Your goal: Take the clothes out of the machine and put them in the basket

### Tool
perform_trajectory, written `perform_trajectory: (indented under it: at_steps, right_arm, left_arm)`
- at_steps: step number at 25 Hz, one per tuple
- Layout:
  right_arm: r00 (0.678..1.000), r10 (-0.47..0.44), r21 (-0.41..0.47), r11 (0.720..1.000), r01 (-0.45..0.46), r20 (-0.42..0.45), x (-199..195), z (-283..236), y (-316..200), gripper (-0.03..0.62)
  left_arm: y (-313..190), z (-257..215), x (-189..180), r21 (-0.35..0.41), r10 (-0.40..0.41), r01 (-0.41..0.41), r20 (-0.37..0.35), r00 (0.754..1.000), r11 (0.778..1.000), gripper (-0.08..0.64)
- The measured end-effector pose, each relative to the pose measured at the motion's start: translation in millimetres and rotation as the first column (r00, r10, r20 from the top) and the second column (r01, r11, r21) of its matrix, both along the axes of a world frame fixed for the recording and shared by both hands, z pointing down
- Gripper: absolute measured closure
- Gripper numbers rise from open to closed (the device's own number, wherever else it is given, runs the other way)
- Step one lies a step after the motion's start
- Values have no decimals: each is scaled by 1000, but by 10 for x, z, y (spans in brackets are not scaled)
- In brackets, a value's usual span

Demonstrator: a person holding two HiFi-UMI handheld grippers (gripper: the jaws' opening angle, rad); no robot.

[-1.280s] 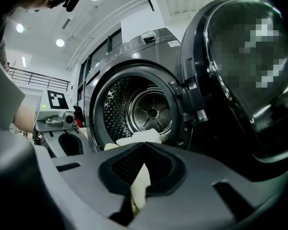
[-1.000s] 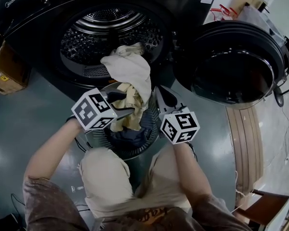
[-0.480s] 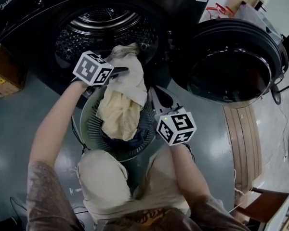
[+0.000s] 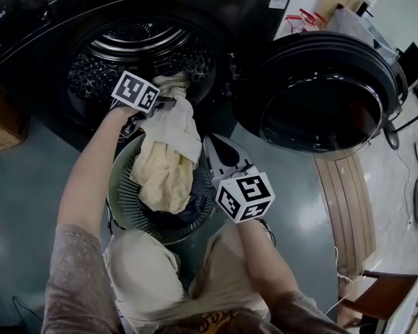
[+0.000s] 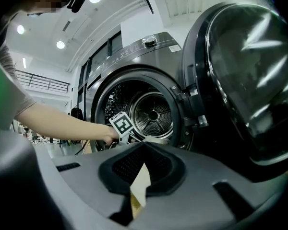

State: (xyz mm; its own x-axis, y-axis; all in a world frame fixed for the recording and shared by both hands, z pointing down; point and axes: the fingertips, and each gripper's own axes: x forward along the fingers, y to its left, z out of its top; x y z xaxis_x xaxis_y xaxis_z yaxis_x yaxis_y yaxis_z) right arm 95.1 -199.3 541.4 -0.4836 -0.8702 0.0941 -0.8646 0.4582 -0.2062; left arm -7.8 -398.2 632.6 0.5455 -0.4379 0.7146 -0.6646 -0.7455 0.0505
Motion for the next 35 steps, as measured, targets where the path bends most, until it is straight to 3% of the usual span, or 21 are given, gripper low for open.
perform_trajectory:
  at_steps: [3, 6, 12, 23, 29, 35]
  right_arm:
    - [1000, 2, 5, 1000, -1, -7, 11, -5, -1, 597]
    - [1000, 11, -1, 1000, -11, -3, 53, 14, -10, 597]
    - [1000, 20, -6, 1000, -20, 1, 114, 33, -22, 597]
    - [1000, 16, -18, 1000, -16, 7, 129, 118, -89, 597]
    - [1000, 7, -18, 1000, -7, 3, 92, 133, -89, 597]
    - [1000, -7, -13, 1000, 7, 2, 41, 118, -65, 597]
  left_arm:
    - [14, 11, 20, -11, 15, -15, 21, 1000, 1000, 124]
    - [135, -7, 108, -23, 44, -44, -5, 999, 999, 299]
    - [350, -207, 105, 87, 43, -49, 73, 996, 995, 476]
    - [1466, -648, -23, 34, 162, -161, -36, 986, 986, 485]
    - [2285, -590, -11, -92, 230, -243, -136, 964, 966, 483]
    - [2695, -477, 65, -147, 267, -288, -151, 952, 946, 479]
